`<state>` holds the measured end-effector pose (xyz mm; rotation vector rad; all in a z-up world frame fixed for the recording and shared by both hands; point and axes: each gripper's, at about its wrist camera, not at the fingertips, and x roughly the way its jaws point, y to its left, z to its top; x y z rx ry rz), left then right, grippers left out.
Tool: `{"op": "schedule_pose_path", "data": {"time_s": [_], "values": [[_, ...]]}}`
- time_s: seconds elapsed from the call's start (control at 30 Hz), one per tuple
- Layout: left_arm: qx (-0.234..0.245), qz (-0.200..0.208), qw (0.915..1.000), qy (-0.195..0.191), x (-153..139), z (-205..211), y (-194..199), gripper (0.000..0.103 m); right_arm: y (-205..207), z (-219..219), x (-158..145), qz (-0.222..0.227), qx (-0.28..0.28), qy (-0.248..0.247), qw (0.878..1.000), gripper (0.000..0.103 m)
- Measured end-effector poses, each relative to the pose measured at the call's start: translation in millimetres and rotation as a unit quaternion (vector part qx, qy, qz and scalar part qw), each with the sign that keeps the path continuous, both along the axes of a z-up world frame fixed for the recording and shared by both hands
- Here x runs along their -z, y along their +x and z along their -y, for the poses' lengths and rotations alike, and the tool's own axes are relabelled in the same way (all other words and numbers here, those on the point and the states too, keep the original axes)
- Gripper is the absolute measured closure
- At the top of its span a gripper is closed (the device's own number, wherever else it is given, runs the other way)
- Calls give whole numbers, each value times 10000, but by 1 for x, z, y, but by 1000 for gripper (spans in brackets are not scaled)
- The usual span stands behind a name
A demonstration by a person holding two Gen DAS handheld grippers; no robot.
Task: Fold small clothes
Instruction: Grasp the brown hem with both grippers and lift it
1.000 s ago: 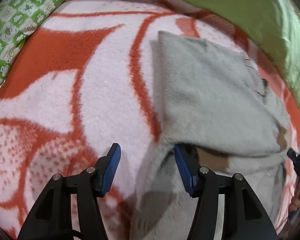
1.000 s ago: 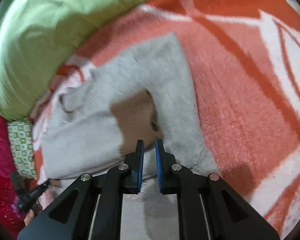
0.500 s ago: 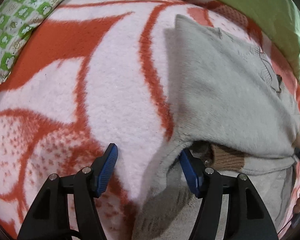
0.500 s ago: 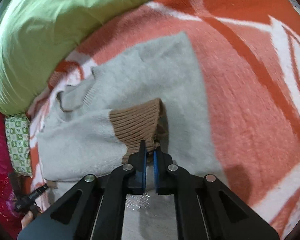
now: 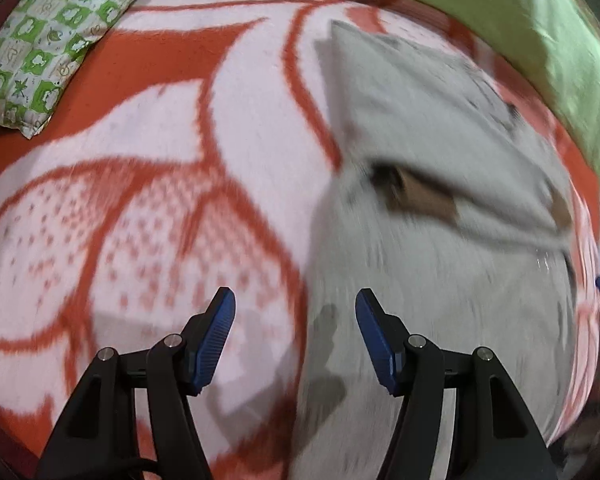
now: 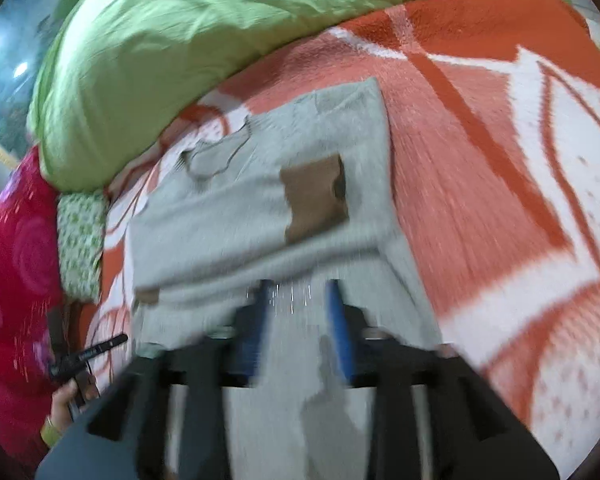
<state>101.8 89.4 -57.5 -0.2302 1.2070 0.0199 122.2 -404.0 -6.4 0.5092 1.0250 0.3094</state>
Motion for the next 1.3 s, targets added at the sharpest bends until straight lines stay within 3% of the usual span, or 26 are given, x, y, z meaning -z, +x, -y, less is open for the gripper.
{"op": "schedule_pose_path", "data": {"time_s": [0.03, 0.13, 0.37, 0.6, 0.83, 1.0, 1.03, 1.1, 1.13, 1.17, 1.2, 1.23, 1.3], "values": [[172, 25, 9998, 37, -2, 3, -15, 40, -18, 2, -3, 96, -8, -33, 9999, 42], [606, 13, 9982, -38, -5, 12, -59, 36, -57, 4, -3, 164, -74, -185, 9997, 42], [1042, -121, 9938, -373, 6, 24, -150, 35, -143, 1, 17, -304, 32, -224, 9993, 42], [1273, -465, 9886, -652, 34, 22, -197, 35, -211, -9, 28, -473, 274, -407, 9977, 42], [1655, -455, 9818, -813, 45, 47, -203, 36, -226, -15, 55, -784, 338, -141, 9962, 42], [1735, -485, 9806, -769, 53, 63, -196, 49, -233, -22, 67, -818, 162, -226, 9963, 42], [1669, -493, 9814, -807, 53, 61, -195, 55, -232, -19, 67, -828, 173, -112, 9964, 42], [1521, -509, 9827, -931, 55, 59, -184, 80, -233, -14, 69, -859, 219, 105, 9960, 42], [1483, -521, 9817, -1073, 56, 57, -183, 87, -231, -11, 70, -894, 215, 181, 9956, 47], [1479, -542, 9803, -1189, 56, 55, -181, 96, -229, -13, 70, -930, 163, 194, 9953, 62], [1495, -527, 9796, -1239, 54, 55, -179, 96, -228, -15, 71, -987, 86, 209, 9949, 71], [1542, -459, 9801, -1166, 51, 58, -179, 96, -226, -18, 73, -1074, 4, 219, 9940, 89], [1593, -222, 9811, -1078, 41, 60, -180, 97, -225, -21, 71, -1130, -125, 171, 9934, 94]]}}
